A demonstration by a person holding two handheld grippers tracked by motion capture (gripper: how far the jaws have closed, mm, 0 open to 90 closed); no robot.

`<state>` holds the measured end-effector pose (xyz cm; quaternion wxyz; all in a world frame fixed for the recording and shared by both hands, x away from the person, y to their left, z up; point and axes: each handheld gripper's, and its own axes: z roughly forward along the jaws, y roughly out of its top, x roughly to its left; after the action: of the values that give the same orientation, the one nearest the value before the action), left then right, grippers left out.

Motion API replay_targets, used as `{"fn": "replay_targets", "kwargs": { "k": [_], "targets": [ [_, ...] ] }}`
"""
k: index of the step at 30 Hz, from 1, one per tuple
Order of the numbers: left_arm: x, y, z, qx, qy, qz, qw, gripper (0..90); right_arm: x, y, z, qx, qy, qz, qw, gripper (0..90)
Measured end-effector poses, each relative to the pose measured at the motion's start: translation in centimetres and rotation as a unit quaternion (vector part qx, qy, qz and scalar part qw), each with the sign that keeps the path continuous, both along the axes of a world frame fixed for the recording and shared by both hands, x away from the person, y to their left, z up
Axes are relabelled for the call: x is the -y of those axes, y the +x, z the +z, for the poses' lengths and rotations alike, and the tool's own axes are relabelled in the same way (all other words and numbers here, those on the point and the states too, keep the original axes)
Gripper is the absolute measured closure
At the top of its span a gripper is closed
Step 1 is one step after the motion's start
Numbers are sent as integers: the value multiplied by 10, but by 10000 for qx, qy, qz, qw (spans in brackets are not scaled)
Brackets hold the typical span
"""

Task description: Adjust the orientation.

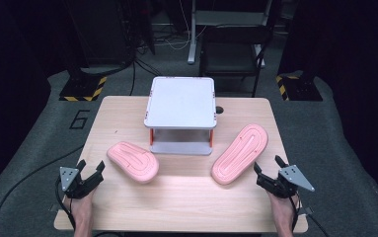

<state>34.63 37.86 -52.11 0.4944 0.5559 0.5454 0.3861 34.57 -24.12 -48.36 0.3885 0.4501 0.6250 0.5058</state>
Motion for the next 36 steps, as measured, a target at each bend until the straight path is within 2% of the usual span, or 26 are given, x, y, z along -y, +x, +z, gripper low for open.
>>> {"fn": "replay_targets", "kwargs": {
  "k": [1,2,3,4,5,6,8,9,11,12,13,15,16,19,20,21,22,23,24,27,30,32,34,35,36],
  "targets": [
    [0,0,0,-6,7,-8,10000,246,-12,2,12,101,-220,261,9994,210],
    [1,0,0,-14,48,-14,10000,246,-18,4,16,133,-318,396,9986,215],
    [1,0,0,-22,52,-23,10000,246,-25,7,19,107,-420,500,9978,217],
    [1,0,0,-22,52,-23,10000,246,-25,7,19,107,-420,500,9978,217],
    [2,0,0,-24,57,-14,10000,246,-39,20,18,-171,-505,576,9969,221],
    [1,0,0,-55,65,3,10000,245,-42,24,16,-209,-492,604,9967,228],
    [1,0,-1,-54,51,10,10000,246,-48,32,10,-469,-554,546,9959,239],
    [-2,-1,-1,-58,17,30,10000,246,-51,37,5,-546,-625,449,9955,245],
    [-3,-1,-2,-35,7,64,10000,246,-52,38,2,-607,-648,423,9952,249],
    [-6,-2,-1,-103,17,72,9999,246,-52,41,-6,-799,-607,403,9941,258],
    [-6,-1,-2,-61,-29,103,9999,246,-51,40,-9,-834,-643,309,9940,258],
    [-6,-2,-1,-58,-34,138,9999,246,-49,40,-11,-768,-694,327,9941,263],
    [-6,-2,-1,-59,-25,139,9999,246,-42,36,-13,-841,-793,247,9930,266],
    [-6,-2,0,-66,1,128,9999,246,-28,29,-19,-1068,-619,163,9922,256],
    [-6,-2,0,-56,-6,121,9999,246,-28,29,-19,-1068,-619,163,9922,256],
    [-6,-3,0,-59,-5,115,9999,246,-20,25,-24,-1190,-495,117,9916,246],
    [-6,-3,0,-59,-5,115,9999,246,-20,25,-24,-1190,-495,117,9916,246],
    [-6,-2,0,-62,-6,119,9999,246,-9,23,-26,-1310,-190,181,9910,238],
    [-6,-2,0,-62,-6,119,9999,246,-9,23,-26,-1310,-190,181,9910,238],
    [-7,-3,-1,-44,-66,147,9999,246,3,22,-27,-1459,138,193,9890,223],
    [-9,-3,0,-68,-32,135,9999,246,10,18,-28,-1451,136,124,9892,227],
    [-8,-3,-1,-80,-87,154,9998,246,11,17,-27,-1441,133,143,9894,227],
    [-8,-2,-1,-75,-69,153,9998,246,13,14,-24,-1373,69,102,9905,234],
    [-7,-3,0,-56,-64,149,9999,246,14,11,-17,-1212,96,31,9926,250],
    [-7,-3,0,-56,-64,149,9999,247,14,11,-17,-1212,96,31,9926,250]
  ]
}}
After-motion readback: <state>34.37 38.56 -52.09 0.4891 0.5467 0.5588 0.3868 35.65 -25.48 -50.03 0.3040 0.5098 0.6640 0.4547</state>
